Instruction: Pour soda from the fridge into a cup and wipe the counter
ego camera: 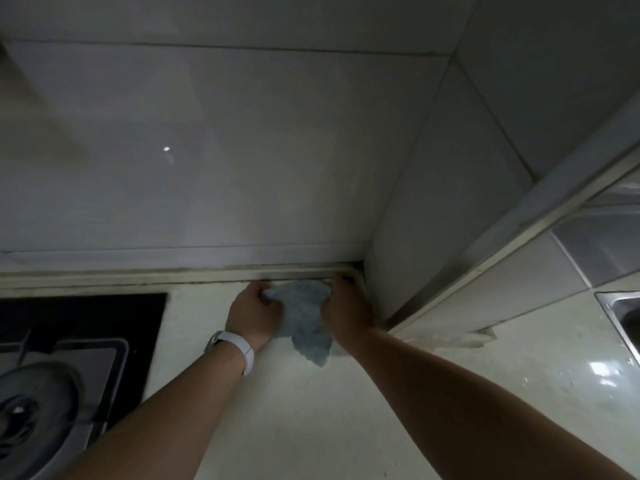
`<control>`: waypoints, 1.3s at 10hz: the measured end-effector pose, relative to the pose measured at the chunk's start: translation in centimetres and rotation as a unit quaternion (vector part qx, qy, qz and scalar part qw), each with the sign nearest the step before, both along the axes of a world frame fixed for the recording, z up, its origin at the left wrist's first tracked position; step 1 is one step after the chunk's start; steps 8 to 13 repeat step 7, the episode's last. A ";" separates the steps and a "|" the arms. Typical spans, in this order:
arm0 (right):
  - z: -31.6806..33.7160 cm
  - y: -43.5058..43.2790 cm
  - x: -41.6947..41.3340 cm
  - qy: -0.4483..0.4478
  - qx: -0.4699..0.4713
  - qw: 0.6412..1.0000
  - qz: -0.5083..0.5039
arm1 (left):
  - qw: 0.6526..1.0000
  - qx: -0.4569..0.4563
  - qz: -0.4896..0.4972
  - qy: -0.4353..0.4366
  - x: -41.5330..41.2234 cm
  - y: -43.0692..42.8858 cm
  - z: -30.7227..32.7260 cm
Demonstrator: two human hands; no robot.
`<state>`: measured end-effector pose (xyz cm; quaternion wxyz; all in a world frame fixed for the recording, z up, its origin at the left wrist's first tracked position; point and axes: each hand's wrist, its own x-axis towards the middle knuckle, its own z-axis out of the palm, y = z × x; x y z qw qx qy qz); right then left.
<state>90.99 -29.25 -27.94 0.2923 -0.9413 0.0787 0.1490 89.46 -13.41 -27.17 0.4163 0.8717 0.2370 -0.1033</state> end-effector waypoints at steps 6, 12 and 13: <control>7.6 -1.9 -8.6 0.013 -0.005 0.990 0.142 | 0.973 0.106 -0.197 -0.051 -10.6 -0.4 3.7; 9.5 -3.5 -12.7 -0.018 0.006 0.995 0.098 | 0.948 0.178 -0.258 -0.047 -14.6 -1.1 5.1; 9.5 -3.5 -12.7 -0.018 0.006 0.995 0.098 | 0.948 0.178 -0.258 -0.047 -14.6 -1.1 5.1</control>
